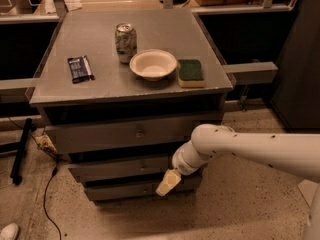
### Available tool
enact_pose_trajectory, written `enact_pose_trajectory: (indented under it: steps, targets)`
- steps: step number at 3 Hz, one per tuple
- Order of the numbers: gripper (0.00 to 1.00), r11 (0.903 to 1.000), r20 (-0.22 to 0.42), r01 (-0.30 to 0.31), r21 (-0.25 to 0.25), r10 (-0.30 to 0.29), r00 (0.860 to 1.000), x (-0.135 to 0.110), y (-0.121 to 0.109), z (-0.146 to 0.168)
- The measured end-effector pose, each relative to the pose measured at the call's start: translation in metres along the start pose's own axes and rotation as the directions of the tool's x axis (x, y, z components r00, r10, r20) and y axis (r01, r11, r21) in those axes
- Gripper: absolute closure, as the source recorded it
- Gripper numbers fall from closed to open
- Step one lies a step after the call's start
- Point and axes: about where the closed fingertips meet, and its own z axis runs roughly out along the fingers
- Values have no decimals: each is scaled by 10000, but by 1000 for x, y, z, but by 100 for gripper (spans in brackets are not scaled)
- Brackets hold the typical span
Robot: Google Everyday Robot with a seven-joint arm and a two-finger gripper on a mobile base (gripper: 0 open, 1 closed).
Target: Open middle drawer
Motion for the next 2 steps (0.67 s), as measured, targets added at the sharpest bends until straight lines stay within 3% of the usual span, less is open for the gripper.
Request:
enact_pose_trajectory:
  steps: [2]
  targets:
    - [0, 9998, 182, -144, -148, 147, 9997, 4, 7, 10]
